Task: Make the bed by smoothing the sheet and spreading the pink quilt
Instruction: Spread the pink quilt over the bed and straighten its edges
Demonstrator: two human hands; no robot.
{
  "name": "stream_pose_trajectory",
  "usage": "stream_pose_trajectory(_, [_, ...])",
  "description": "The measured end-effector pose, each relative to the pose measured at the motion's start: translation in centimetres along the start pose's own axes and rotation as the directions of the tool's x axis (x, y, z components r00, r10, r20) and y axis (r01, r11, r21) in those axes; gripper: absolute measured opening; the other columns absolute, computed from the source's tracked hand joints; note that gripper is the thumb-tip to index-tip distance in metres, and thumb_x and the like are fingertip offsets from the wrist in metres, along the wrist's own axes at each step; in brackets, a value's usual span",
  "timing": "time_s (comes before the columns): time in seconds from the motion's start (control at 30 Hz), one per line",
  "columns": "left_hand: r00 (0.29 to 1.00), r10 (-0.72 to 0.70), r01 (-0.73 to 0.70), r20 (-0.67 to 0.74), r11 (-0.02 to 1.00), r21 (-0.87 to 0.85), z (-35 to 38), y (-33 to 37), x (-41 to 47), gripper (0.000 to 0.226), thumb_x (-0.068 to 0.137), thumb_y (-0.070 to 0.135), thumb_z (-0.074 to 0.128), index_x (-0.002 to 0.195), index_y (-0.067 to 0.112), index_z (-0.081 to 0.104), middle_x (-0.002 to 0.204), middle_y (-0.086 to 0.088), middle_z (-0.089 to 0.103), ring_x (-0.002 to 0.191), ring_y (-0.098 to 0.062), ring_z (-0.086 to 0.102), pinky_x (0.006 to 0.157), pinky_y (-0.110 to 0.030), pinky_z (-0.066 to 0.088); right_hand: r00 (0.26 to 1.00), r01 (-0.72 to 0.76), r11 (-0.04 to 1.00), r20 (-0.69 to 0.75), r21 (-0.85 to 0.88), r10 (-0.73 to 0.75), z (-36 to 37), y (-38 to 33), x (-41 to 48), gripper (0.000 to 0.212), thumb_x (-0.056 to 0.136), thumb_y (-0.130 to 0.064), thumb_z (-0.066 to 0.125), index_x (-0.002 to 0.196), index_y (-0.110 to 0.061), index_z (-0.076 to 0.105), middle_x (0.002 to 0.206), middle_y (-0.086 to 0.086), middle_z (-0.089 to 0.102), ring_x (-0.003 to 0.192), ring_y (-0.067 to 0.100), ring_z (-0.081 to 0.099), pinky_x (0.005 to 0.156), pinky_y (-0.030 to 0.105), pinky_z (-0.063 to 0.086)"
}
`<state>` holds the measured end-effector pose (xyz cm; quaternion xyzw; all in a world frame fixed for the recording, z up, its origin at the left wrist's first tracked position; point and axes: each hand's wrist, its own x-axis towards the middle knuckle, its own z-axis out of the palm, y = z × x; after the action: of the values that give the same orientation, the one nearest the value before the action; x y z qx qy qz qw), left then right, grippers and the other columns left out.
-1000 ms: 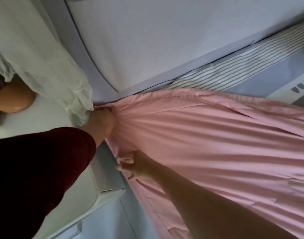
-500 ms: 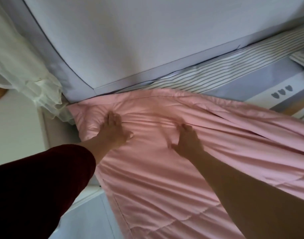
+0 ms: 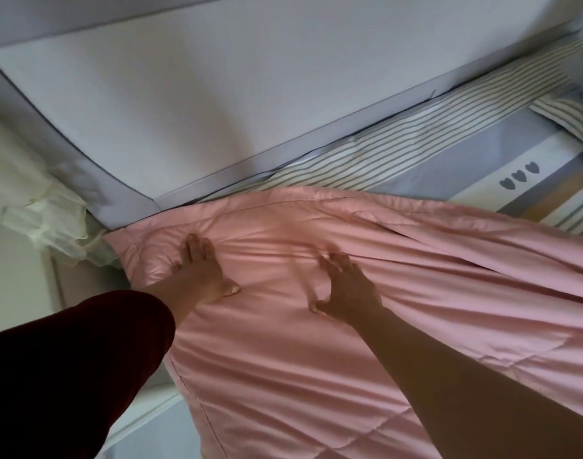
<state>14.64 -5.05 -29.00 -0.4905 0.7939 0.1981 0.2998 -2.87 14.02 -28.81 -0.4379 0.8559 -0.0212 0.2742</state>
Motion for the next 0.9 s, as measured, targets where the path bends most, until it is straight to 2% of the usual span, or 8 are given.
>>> stream_pose_trajectory(0.2, [0.999, -0.035, 0.035, -0.002, 0.995, 0.092, -1.3, 0.9, 1.9, 0.142, 0.066, 0.055, 0.078, 0.144, 0.005, -0.029, 0.147, -0.026, -0.035, 0.139, -0.046, -0.022, 0.116, -0.057, 0.007, 0.999, 0.027, 0.998, -0.045, -0.060, -0.030, -0.1, 0.8, 0.1, 0.097, 0.074, -0.058, 0.070, 0.150, -0.039, 0.013, 0.159, -0.011, 0.004, 0.144, 0.016, 0.020, 0.106, 0.040, 0.040])
stream_pose_trajectory(0.33, [0.998, -0.055, 0.045, 0.031, 0.965, 0.259, -2.5, 2.1, 1.7, 0.141, 0.062, 0.059, 0.078, 0.146, -0.004, -0.016, 0.151, -0.034, -0.017, 0.139, -0.054, -0.006, 0.114, -0.060, 0.014, 0.998, 0.024, 0.997, -0.055, -0.070, -0.028, -0.2, 0.9, -0.2, 0.091, 0.078, -0.057, 0.066, 0.150, -0.038, 0.015, 0.159, -0.011, 0.008, 0.142, 0.016, 0.024, 0.104, 0.040, 0.040])
stream_pose_trajectory(0.43, [0.991, 0.121, -0.136, 0.065, 0.823, 0.551, -5.3, 4.6, 0.6, 0.083, 0.079, 0.044, 0.071, 0.142, 0.002, 0.035, 0.145, -0.022, 0.037, 0.133, -0.043, 0.035, 0.107, -0.055, 0.034, 0.997, 0.011, 0.999, -0.075, -0.033, -0.014, -0.4, 1.5, -0.3, 0.078, 0.084, -0.051, 0.062, 0.149, -0.040, 0.021, 0.158, -0.013, 0.014, 0.143, 0.014, 0.023, 0.104, 0.041, 0.038])
stream_pose_trajectory(0.5, [0.973, 0.226, -0.192, 0.034, 0.726, 0.660, -7.0, 6.9, 0.2, 0.048, 0.092, 0.025, 0.057, 0.136, 0.010, 0.046, 0.138, -0.011, 0.048, 0.127, -0.032, 0.047, 0.102, -0.046, 0.042, 0.993, 0.005, 0.999, -0.117, 0.036, 0.000, -0.5, 1.8, -0.5, 0.064, 0.087, -0.044, 0.061, 0.144, -0.039, 0.034, 0.155, -0.013, 0.024, 0.141, 0.014, 0.028, 0.105, 0.041, 0.038])
stream_pose_trajectory(0.57, [0.938, 0.344, -0.232, -0.044, 0.716, 0.658, -7.9, 9.1, 0.5, 0.041, 0.097, 0.022, 0.047, 0.137, 0.013, 0.042, 0.141, -0.010, 0.045, 0.129, -0.030, 0.045, 0.103, -0.044, 0.040, 0.980, -0.025, 0.995, -0.194, 0.095, 0.043, -0.6, 2.2, -0.6, 0.053, 0.087, -0.038, 0.064, 0.137, -0.037, 0.046, 0.150, -0.014, 0.033, 0.136, 0.015, 0.034, 0.102, 0.038, 0.040])
stream_pose_trajectory(0.73, [0.745, 0.659, -0.561, -0.102, 0.702, 0.439, -6.2, 13.0, 1.3, 0.052, 0.092, 0.023, 0.052, 0.140, 0.013, 0.033, 0.142, -0.011, 0.037, 0.131, -0.031, 0.039, 0.100, -0.045, 0.041, 0.922, -0.166, 0.960, -0.309, 0.224, 0.232, 0.8, 2.4, -1.1, 0.050, 0.084, -0.033, 0.069, 0.131, -0.032, 0.052, 0.144, -0.011, 0.041, 0.130, 0.018, 0.039, 0.102, 0.038, 0.040])
stream_pose_trajectory(0.83, [0.800, 0.596, -0.559, 0.073, 0.695, 0.453, -3.8, 13.7, 1.4, 0.077, 0.091, 0.030, 0.055, 0.150, 0.012, 0.009, 0.158, -0.013, 0.008, 0.144, -0.033, 0.014, 0.113, -0.053, 0.024, 0.910, -0.159, 0.950, -0.332, 0.270, 0.247, 1.6, 2.5, -1.4, 0.047, 0.081, -0.032, 0.072, 0.125, -0.034, 0.056, 0.139, -0.010, 0.044, 0.126, 0.018, 0.042, 0.101, 0.040, 0.041])
stream_pose_trajectory(0.9, [0.831, 0.549, -0.517, 0.095, 0.699, 0.494, -2.8, 14.0, 1.3, 0.089, 0.090, 0.037, 0.058, 0.151, 0.012, -0.001, 0.159, -0.015, -0.005, 0.146, -0.034, 0.002, 0.115, -0.059, 0.013, 0.903, -0.160, 0.940, -0.340, 0.302, 0.263, 1.6, 2.9, -1.9, 0.045, 0.081, -0.030, 0.073, 0.123, -0.031, 0.058, 0.136, -0.007, 0.047, 0.124, 0.019, 0.043, 0.101, 0.040, 0.041])
